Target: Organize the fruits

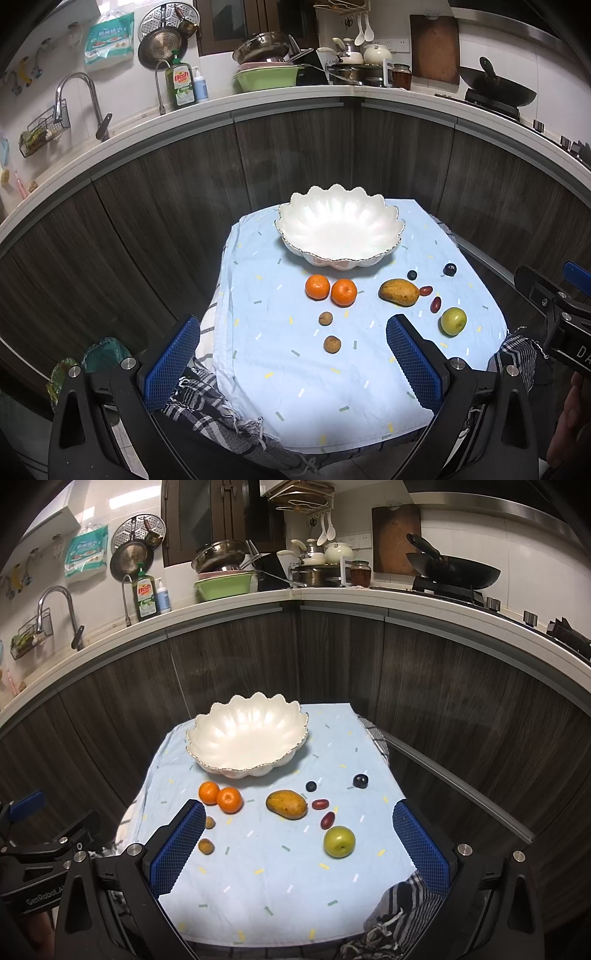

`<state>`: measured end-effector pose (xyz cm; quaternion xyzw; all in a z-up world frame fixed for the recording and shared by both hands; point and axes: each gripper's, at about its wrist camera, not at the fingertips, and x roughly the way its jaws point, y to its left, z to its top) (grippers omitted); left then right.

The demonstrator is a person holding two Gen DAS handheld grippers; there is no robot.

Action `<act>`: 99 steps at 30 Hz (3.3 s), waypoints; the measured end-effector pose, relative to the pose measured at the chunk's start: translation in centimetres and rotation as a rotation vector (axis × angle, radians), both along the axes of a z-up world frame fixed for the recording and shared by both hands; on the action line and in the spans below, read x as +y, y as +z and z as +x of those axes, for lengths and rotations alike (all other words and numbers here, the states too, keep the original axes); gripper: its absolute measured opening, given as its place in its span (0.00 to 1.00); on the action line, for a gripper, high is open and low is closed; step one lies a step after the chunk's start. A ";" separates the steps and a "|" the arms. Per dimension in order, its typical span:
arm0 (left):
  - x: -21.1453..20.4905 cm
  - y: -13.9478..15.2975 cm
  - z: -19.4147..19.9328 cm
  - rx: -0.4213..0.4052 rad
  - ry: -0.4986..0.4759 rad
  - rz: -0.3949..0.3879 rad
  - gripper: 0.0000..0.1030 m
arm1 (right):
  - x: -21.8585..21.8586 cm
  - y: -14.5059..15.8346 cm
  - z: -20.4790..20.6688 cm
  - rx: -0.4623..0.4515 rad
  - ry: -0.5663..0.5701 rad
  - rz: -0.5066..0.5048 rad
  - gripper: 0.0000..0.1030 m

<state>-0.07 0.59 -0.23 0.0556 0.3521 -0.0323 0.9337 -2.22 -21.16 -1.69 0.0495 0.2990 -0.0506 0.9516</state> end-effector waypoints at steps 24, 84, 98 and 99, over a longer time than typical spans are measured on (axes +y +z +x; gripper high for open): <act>-0.3 -1.2 0.6 0.023 -0.017 0.005 1.00 | 0.2 -1.4 0.9 0.029 -0.005 0.014 1.00; -4.7 -17.2 9.9 0.157 -0.086 0.037 0.78 | -4.5 -16.5 10.3 0.188 -0.034 -0.012 0.84; -4.8 -20.5 10.9 0.235 -0.097 0.038 0.53 | -4.8 -18.9 11.3 0.256 -0.040 0.008 0.72; -4.8 -20.7 10.9 0.242 -0.101 0.038 0.49 | -4.8 -19.1 11.4 0.265 -0.039 0.013 0.71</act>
